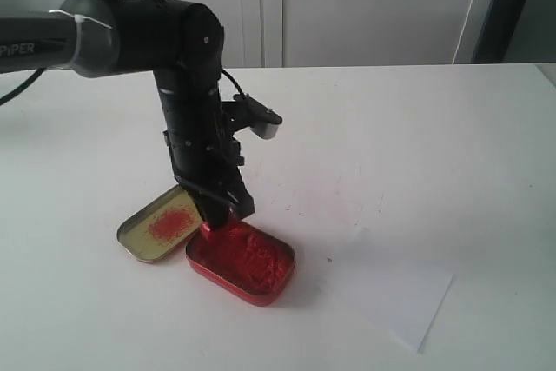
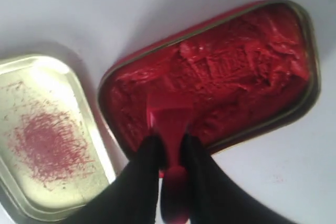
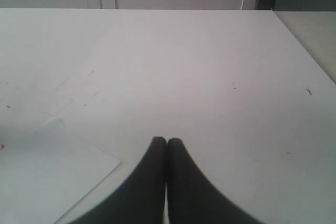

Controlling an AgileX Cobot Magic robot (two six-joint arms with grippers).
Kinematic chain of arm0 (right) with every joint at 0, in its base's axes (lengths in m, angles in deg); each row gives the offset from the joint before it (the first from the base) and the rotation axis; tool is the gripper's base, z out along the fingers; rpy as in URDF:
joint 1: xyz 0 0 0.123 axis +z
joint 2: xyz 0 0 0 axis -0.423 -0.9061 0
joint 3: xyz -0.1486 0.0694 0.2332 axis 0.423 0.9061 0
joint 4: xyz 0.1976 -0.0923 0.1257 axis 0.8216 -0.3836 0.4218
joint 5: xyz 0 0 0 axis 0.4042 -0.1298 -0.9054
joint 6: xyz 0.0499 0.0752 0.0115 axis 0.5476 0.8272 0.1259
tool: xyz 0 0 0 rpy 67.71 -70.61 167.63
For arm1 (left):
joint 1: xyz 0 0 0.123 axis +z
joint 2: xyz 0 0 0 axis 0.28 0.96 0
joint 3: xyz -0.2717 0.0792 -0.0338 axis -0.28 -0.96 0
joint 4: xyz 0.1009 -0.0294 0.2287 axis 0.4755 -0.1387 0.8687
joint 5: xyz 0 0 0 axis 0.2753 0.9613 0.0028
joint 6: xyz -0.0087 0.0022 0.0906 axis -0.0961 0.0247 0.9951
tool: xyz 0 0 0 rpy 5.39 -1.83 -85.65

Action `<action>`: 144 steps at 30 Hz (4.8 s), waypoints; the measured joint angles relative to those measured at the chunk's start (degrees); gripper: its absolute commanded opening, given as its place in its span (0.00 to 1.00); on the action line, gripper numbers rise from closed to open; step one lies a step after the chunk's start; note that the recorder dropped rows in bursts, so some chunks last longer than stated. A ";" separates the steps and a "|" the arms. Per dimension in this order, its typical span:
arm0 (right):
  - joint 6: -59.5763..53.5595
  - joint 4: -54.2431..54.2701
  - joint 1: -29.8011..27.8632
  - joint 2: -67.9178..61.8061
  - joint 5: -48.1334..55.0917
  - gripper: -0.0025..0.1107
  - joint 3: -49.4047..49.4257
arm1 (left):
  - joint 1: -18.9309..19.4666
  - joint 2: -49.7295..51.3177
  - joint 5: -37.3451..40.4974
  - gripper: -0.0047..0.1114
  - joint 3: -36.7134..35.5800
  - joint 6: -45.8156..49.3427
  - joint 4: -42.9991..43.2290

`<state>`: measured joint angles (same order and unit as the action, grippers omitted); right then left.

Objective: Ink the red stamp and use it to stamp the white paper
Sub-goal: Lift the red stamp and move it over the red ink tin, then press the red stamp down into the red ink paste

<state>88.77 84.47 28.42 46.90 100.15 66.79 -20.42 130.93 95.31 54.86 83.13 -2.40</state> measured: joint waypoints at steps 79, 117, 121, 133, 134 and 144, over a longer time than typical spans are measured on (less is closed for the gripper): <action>0.00 0.00 0.00 0.00 0.00 0.02 0.00 | -4.30 3.40 -4.85 0.04 0.00 52.53 2.40; 0.00 0.00 0.00 0.00 0.00 0.02 0.00 | -4.30 1.78 -10.70 0.04 -7.10 52.53 2.08; 0.00 0.00 0.00 0.00 0.00 0.02 0.00 | -4.30 1.42 -11.50 0.04 -7.89 52.53 2.08; 0.00 0.00 0.00 0.00 0.00 0.02 0.00 | -4.30 1.42 -11.98 0.04 -8.13 52.53 2.08; 0.00 0.00 0.00 0.00 0.00 0.02 0.00 | -4.30 1.42 -11.98 0.04 -8.13 52.53 2.08; 0.00 0.00 0.00 0.00 0.00 0.02 0.00 | -4.30 2.64 -11.26 0.04 -7.91 52.32 2.08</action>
<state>88.77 84.47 28.42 46.90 100.15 66.79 -24.72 133.57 84.04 46.96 135.45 -0.32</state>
